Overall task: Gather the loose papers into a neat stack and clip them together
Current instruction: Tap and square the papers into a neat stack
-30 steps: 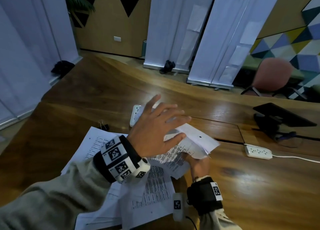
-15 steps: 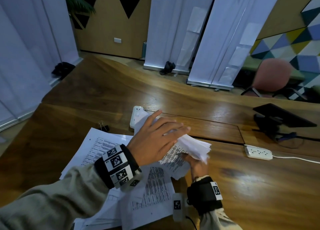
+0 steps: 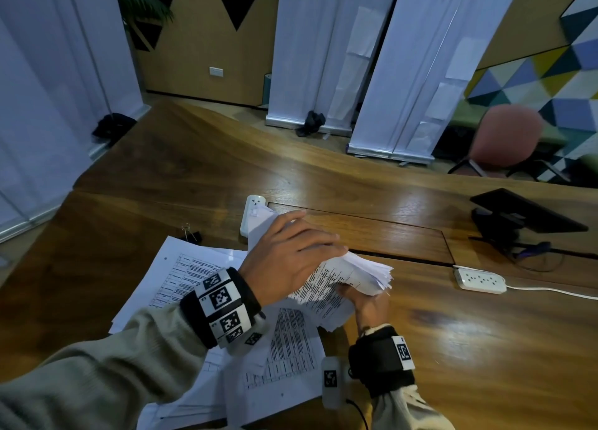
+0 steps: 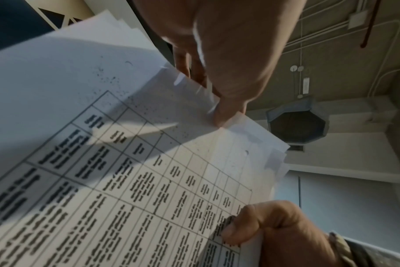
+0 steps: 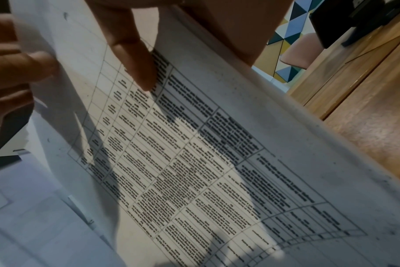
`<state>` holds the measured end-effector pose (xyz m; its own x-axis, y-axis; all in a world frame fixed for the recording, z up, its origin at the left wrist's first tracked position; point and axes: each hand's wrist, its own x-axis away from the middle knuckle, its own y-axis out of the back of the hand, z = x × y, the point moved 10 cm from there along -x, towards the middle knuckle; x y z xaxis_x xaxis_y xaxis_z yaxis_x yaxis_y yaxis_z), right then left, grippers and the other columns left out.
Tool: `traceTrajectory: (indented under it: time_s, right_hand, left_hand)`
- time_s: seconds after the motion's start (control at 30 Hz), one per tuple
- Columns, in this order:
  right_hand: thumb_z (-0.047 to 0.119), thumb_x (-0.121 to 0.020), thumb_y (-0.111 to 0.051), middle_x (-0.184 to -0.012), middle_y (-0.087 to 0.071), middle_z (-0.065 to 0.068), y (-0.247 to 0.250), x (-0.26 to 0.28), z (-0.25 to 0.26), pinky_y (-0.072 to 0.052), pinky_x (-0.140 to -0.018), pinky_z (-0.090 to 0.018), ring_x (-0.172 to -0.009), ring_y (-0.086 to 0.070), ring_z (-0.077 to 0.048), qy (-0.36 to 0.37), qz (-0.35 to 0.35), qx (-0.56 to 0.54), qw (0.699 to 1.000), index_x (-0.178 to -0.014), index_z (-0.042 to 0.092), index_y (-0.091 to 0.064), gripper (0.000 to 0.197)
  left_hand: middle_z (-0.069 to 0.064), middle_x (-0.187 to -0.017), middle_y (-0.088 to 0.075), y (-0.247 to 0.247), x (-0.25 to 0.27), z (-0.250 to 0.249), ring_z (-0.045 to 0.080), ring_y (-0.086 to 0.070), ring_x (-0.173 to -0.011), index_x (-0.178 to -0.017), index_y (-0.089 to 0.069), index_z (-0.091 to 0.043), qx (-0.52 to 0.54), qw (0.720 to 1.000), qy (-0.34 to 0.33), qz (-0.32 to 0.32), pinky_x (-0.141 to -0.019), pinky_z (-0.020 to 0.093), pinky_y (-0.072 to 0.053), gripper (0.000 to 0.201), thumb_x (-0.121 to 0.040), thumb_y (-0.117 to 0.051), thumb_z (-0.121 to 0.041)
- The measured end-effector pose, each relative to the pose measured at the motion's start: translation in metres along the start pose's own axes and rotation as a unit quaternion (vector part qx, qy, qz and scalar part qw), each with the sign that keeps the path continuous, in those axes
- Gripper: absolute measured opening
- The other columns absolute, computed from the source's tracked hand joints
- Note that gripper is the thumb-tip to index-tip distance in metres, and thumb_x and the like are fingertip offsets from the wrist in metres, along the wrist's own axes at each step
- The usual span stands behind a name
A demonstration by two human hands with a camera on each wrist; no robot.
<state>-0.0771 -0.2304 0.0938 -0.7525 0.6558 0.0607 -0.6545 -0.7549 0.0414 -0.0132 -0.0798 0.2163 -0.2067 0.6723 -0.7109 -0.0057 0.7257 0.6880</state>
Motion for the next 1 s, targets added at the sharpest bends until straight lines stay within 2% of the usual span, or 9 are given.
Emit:
traceTrajectory:
  time_s: [0.27, 0.47, 0.6, 0.7, 0.77, 0.8, 0.87, 0.93, 1.0]
  right_hand:
    - [-0.001, -0.049, -0.069, -0.069, -0.072, 0.023, -0.003, 0.000, 0.001, -0.050, -0.055, -0.010, -0.064, -0.065, 0.008, 0.010, 0.001, -0.019, 1.000, -0.083, 0.020, -0.062, 0.041]
    - [-0.004, -0.051, -0.071, -0.068, -0.069, 0.030, -0.005, -0.001, 0.005, -0.047, -0.057, -0.005, -0.065, -0.063, 0.014, 0.017, 0.013, 0.007, 1.000, -0.080, 0.023, -0.061, 0.041]
    - [-0.016, -0.057, -0.074, -0.069, -0.070, 0.014, -0.004, -0.002, 0.000, -0.049, -0.057, -0.008, -0.065, -0.065, 0.009, 0.011, 0.012, -0.006, 1.000, -0.080, 0.022, -0.063, 0.045]
    - [0.000, -0.050, -0.072, -0.079, -0.072, 0.006, 0.003, -0.002, -0.006, -0.056, -0.066, -0.023, -0.073, -0.068, -0.004, -0.007, -0.004, -0.034, 0.999, -0.080, 0.022, -0.066, 0.038]
    - [0.002, -0.049, -0.070, -0.075, -0.075, 0.009, 0.009, -0.002, -0.008, -0.056, -0.064, -0.021, -0.073, -0.068, -0.003, -0.004, -0.014, -0.050, 0.999, -0.081, 0.022, -0.066, 0.038]
    - [0.002, -0.050, -0.069, -0.076, -0.075, 0.009, 0.011, -0.003, -0.007, -0.055, -0.064, -0.019, -0.074, -0.069, -0.002, -0.002, -0.015, -0.061, 0.998, -0.082, 0.022, -0.067, 0.039]
    - [0.001, -0.050, -0.069, -0.084, -0.074, 0.004, 0.014, -0.005, -0.011, -0.056, -0.069, -0.025, -0.079, -0.069, -0.007, -0.015, -0.019, -0.083, 0.996, -0.086, 0.022, -0.067, 0.041]
    - [0.000, -0.049, -0.069, -0.084, -0.074, 0.004, 0.014, -0.009, -0.015, -0.055, -0.074, -0.034, -0.079, -0.069, -0.011, -0.027, -0.023, -0.094, 0.995, -0.086, 0.020, -0.068, 0.043]
    - [-0.002, -0.046, -0.068, -0.078, -0.075, 0.004, 0.009, -0.013, -0.014, -0.054, -0.078, -0.042, -0.077, -0.069, -0.018, -0.035, -0.031, -0.097, 0.994, -0.084, 0.018, -0.070, 0.042]
  left_hand:
    - [-0.006, -0.131, -0.059, -0.017, -0.003, 0.002, 0.016, -0.052, -0.105, -0.143, -0.043, -0.023, -0.085, 0.994, 0.002, 0.075, -0.095, 0.038, -0.035, 0.056, -0.089, -0.060, -0.021]
    - [-0.002, -0.121, -0.061, -0.020, -0.003, 0.001, 0.020, -0.056, -0.105, -0.149, -0.030, -0.020, -0.102, 0.990, 0.009, 0.093, -0.105, 0.042, -0.032, 0.059, -0.094, -0.051, -0.026]
    - [-0.002, -0.137, -0.053, -0.031, 0.000, 0.002, 0.019, -0.052, -0.122, -0.149, -0.028, -0.028, -0.099, 0.986, 0.011, 0.136, -0.116, 0.051, -0.023, 0.057, -0.096, -0.047, -0.032]
    - [0.002, -0.145, -0.041, 0.004, -0.005, 0.029, 0.020, -0.040, -0.133, -0.148, -0.028, -0.017, -0.056, 0.994, 0.095, 0.023, -0.119, 0.052, -0.015, 0.073, -0.086, -0.058, -0.042]
    - [0.008, -0.148, -0.036, 0.034, 0.010, 0.055, 0.022, -0.034, -0.138, -0.144, -0.029, -0.003, 0.022, 0.983, 0.153, -0.095, -0.118, 0.048, -0.019, 0.087, -0.074, -0.072, -0.033]
    - [0.011, -0.152, -0.031, 0.039, 0.023, 0.071, 0.023, -0.032, -0.140, -0.146, -0.025, -0.004, 0.072, 0.971, 0.193, -0.123, -0.118, 0.043, -0.023, 0.092, -0.071, -0.075, -0.024]
    - [0.005, -0.154, -0.032, 0.007, 0.054, 0.102, 0.016, -0.035, -0.140, -0.146, -0.026, -0.025, 0.248, 0.911, 0.325, -0.052, -0.115, 0.037, -0.032, 0.096, -0.065, -0.075, -0.013]
    - [-0.006, -0.120, -0.067, -0.051, 0.086, 0.102, 0.004, -0.060, -0.110, -0.120, -0.055, -0.030, 0.440, 0.765, 0.465, 0.072, -0.099, 0.041, -0.047, 0.069, -0.055, -0.072, -0.014]
    - [-0.004, -0.079, -0.069, -0.077, 0.106, 0.104, 0.011, -0.065, -0.080, -0.089, -0.065, -0.020, 0.477, 0.698, 0.531, 0.062, -0.077, 0.036, -0.050, 0.041, -0.048, -0.067, -0.022]
